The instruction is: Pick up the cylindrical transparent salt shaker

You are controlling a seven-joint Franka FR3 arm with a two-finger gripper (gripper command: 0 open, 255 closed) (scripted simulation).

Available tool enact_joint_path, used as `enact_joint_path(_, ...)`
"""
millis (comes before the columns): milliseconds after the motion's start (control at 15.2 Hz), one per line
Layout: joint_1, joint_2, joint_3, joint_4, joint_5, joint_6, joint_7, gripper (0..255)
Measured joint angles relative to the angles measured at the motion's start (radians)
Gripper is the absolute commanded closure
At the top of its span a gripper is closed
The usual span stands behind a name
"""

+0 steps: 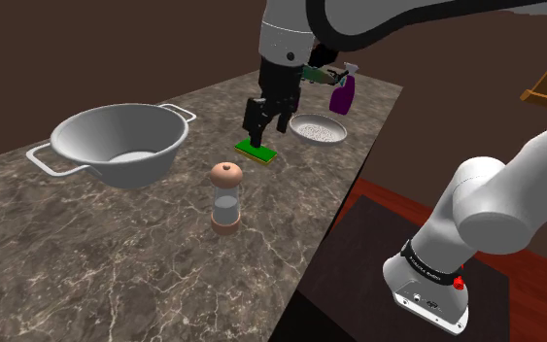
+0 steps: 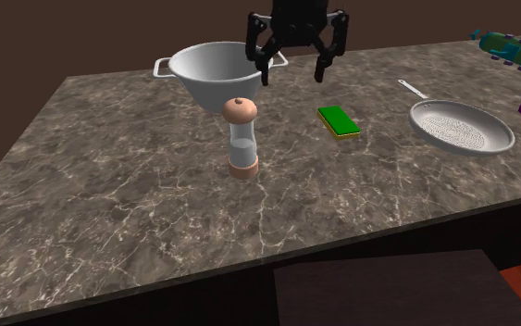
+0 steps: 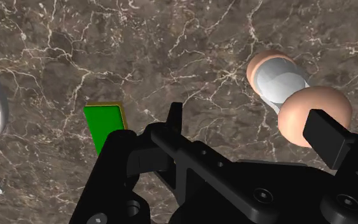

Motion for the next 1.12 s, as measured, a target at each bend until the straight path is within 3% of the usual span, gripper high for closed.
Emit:
enact_joint_path(528,0.027,0.251,0.106,0.169,-0.076,0.096,0.142,0)
enact_joint_path(1056,0.033,0.306,0.118,0.125,-0.101,0.193,0.170,0)
enact_joint_path(1122,0.033,0.308,0.118,0.122,-0.102,0.197,0.170,255)
